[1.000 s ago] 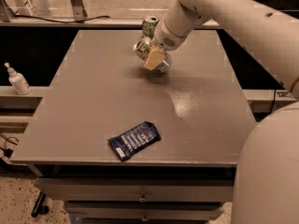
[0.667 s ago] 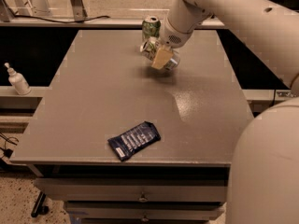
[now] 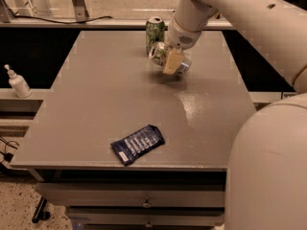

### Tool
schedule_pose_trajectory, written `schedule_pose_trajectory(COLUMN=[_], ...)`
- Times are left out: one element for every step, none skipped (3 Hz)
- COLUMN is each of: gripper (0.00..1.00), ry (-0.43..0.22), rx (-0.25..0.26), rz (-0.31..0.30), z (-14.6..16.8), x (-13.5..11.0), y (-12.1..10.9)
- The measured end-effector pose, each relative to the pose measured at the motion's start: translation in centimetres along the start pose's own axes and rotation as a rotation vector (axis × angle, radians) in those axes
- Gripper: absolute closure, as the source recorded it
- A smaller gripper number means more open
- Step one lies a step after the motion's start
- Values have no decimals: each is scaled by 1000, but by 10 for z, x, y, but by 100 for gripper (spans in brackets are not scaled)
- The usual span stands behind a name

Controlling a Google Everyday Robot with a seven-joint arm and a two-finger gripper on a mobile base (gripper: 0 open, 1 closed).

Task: Knock 7up can over

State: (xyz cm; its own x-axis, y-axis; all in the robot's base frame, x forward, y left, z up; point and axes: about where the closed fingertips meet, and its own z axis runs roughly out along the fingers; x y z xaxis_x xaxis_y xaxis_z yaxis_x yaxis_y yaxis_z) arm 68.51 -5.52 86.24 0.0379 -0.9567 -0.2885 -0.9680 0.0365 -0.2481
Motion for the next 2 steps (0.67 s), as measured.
schedule_pose_trajectory(gripper=[83,58], ry=[-6,-23], rx=[-69,-125], rz=[-60,-107], z=[2,4], x=[4,6], y=[13,25])
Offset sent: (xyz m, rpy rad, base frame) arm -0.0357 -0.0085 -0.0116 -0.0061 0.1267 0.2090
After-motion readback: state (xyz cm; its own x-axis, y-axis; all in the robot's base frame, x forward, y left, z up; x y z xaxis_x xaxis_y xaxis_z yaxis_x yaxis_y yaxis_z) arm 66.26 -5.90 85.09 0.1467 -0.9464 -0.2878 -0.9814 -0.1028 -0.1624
